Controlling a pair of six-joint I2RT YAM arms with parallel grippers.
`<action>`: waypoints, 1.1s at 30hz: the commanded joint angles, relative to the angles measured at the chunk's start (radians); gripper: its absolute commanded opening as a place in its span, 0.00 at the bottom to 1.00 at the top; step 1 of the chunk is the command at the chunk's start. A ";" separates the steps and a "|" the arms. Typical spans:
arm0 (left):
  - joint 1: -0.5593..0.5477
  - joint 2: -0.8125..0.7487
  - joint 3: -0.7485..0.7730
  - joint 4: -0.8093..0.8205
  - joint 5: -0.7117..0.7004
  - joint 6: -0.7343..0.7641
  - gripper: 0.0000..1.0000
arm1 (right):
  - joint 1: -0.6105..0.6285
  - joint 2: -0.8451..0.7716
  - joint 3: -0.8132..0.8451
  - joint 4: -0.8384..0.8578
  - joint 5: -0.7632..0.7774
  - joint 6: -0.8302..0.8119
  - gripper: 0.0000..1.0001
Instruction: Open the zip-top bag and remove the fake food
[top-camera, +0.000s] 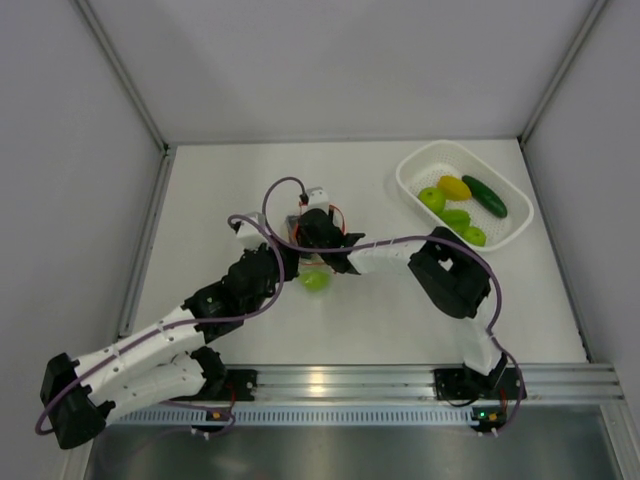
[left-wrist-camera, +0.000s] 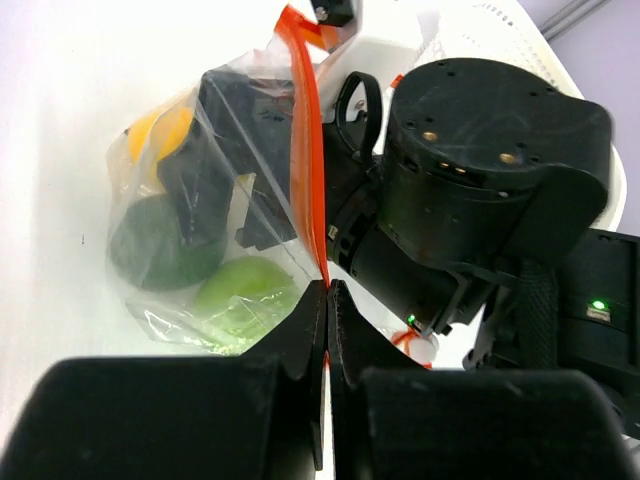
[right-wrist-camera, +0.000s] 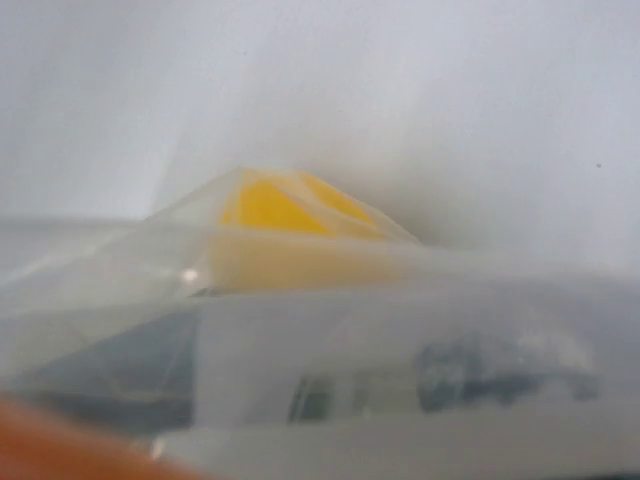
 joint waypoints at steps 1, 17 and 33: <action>0.002 -0.021 -0.011 0.009 0.008 0.019 0.00 | -0.038 0.071 0.045 -0.022 -0.093 -0.005 0.77; 0.012 -0.066 -0.028 -0.005 -0.031 0.045 0.00 | -0.074 0.048 0.016 0.061 -0.154 0.030 0.56; 0.018 0.006 0.115 -0.005 -0.072 0.207 0.00 | 0.061 -0.232 -0.108 -0.155 -0.051 0.042 0.56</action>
